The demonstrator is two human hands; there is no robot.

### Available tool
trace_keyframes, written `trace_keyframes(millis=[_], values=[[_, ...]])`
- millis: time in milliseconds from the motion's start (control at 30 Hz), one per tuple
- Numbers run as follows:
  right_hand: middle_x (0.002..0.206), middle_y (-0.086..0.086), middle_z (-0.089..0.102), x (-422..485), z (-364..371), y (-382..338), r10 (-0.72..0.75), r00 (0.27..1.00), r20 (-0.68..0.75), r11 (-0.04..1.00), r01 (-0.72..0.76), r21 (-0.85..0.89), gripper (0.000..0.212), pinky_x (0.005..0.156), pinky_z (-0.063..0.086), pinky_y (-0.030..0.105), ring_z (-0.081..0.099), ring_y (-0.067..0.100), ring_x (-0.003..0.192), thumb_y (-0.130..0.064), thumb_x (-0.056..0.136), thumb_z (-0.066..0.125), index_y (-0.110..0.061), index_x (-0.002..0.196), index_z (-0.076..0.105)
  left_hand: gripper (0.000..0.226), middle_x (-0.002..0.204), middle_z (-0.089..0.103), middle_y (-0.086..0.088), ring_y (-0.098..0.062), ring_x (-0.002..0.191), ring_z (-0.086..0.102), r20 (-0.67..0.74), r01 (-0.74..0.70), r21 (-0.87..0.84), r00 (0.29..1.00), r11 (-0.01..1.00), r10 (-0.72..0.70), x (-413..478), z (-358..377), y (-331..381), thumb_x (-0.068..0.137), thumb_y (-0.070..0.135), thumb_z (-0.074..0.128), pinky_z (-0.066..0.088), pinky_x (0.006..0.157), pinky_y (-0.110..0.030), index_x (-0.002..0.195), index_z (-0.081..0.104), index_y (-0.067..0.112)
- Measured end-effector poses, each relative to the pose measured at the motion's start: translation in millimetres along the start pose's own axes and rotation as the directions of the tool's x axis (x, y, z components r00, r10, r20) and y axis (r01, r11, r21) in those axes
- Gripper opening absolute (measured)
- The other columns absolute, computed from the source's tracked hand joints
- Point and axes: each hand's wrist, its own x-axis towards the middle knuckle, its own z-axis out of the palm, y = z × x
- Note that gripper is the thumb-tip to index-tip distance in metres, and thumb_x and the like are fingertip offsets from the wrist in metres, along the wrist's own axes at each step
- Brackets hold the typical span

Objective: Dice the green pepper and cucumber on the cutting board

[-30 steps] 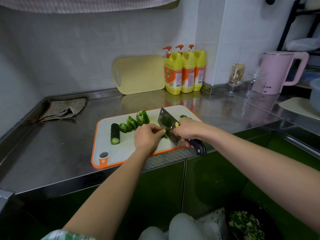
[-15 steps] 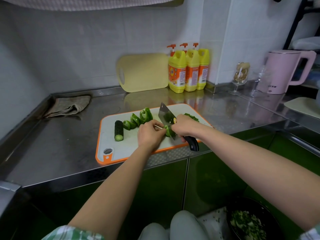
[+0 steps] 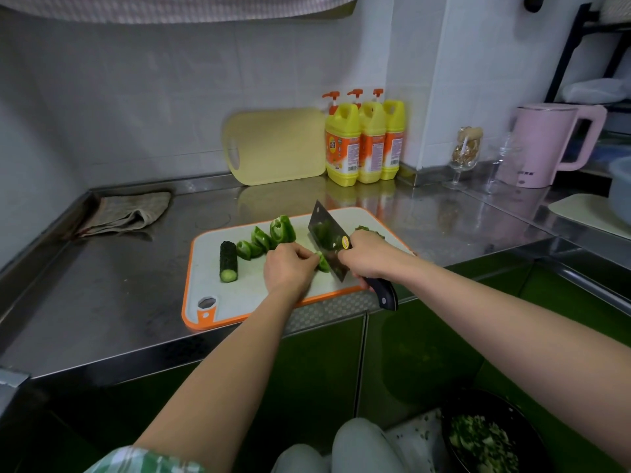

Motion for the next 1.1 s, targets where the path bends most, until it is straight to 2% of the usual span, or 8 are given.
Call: trace_keyframes(millis=[267, 400, 533, 733, 800, 867, 1000, 1100], values=[[0.053, 0.014, 0.055, -3, -2, 1, 0.033, 0.999, 0.021, 0.999, -0.032, -0.006, 0.017, 0.04, 0.043, 0.023, 0.049, 0.018, 0.031, -0.006, 0.092, 0.04, -0.004, 0.076, 0.046, 0.015, 0.075, 0.072, 0.007, -0.016, 0.077, 0.065, -0.03, 0.053, 0.054, 0.998, 0.997, -0.051, 1, 3, 7, 0.08, 0.033, 0.073, 0.056, 0.073, -0.035, 0.07, 0.075, 0.021], [0.049, 0.013, 0.056, -6, -3, 1, 0.056, 0.997, 0.054, 0.998, -0.056, -0.004, 0.017, 0.04, 0.043, 0.022, 0.051, 0.023, 0.04, -0.005, 0.092, 0.04, 0.0, 0.079, 0.05, 0.016, 0.075, 0.072, 0.006, -0.016, 0.077, 0.065, -0.039, 0.062, 0.06, 0.997, 0.996, -0.06, 0, 4, 7, 0.079, 0.033, 0.074, 0.056, 0.073, -0.035, 0.069, 0.075, 0.022], [0.048, 0.013, 0.055, -2, -3, -1, 0.061, 0.996, 0.059, 0.998, -0.061, -0.003, 0.022, 0.038, 0.042, 0.021, 0.05, 0.022, 0.037, -0.005, 0.092, 0.04, 0.002, 0.076, 0.054, 0.016, 0.075, 0.072, 0.007, -0.016, 0.076, 0.065, -0.035, 0.056, 0.05, 0.998, 0.997, -0.054, 1, 4, 6, 0.08, 0.031, 0.074, 0.056, 0.074, -0.036, 0.068, 0.075, 0.021], [0.05, 0.016, 0.056, 12, 11, -2, 0.063, 0.997, 0.044, 0.998, -0.062, -0.023, 0.019, 0.043, 0.046, 0.024, 0.053, 0.024, 0.039, -0.004, 0.089, 0.04, 0.002, 0.076, 0.053, 0.017, 0.073, 0.072, 0.007, -0.015, 0.075, 0.065, -0.038, 0.029, 0.036, 0.999, 0.999, -0.028, 0, 4, 4, 0.08, 0.032, 0.074, 0.056, 0.07, -0.034, 0.066, 0.074, 0.021], [0.055, 0.015, 0.057, 17, 13, -3, 0.042, 0.999, 0.013, 0.998, -0.041, -0.049, 0.019, 0.053, 0.052, 0.03, 0.061, 0.029, 0.052, -0.005, 0.089, 0.042, 0.0, 0.075, 0.053, 0.017, 0.072, 0.072, 0.007, -0.015, 0.075, 0.066, -0.03, 0.025, 0.023, 0.999, 0.999, -0.024, 0, 4, 3, 0.079, 0.032, 0.074, 0.056, 0.07, -0.035, 0.067, 0.075, 0.021], [0.06, 0.013, 0.054, 21, 14, -5, 0.027, 0.999, -0.034, 0.998, -0.029, -0.056, 0.019, 0.059, 0.052, 0.032, 0.062, 0.033, 0.063, -0.005, 0.089, 0.044, -0.004, 0.071, 0.049, 0.016, 0.073, 0.073, 0.006, -0.016, 0.076, 0.066, -0.029, 0.017, 0.011, 0.999, 1.0, -0.017, -1, 3, 3, 0.078, 0.033, 0.074, 0.056, 0.07, -0.035, 0.069, 0.076, 0.02], [0.055, 0.014, 0.054, 25, 13, -1, 0.051, 0.997, -0.059, 0.999, -0.05, 0.022, 0.02, 0.043, 0.043, 0.021, 0.056, 0.025, 0.042, -0.004, 0.091, 0.042, -0.004, 0.072, 0.046, 0.015, 0.074, 0.073, 0.006, -0.016, 0.076, 0.066, -0.035, 0.025, -0.004, 0.999, 1.0, -0.025, -2, 2, 2, 0.077, 0.031, 0.074, 0.056, 0.069, -0.033, 0.067, 0.075, 0.02], [0.053, 0.015, 0.055, 19, 4, 1, 0.027, 0.998, -0.052, 0.999, -0.025, 0.039, 0.016, 0.043, 0.041, 0.02, 0.053, 0.022, 0.038, -0.008, 0.091, 0.042, -0.005, 0.076, 0.047, 0.015, 0.075, 0.074, 0.007, -0.014, 0.075, 0.066, -0.033, 0.036, -0.014, 0.999, 0.999, -0.036, -1, 2, 2, 0.078, 0.032, 0.074, 0.055, 0.067, -0.032, 0.071, 0.077, 0.02]])
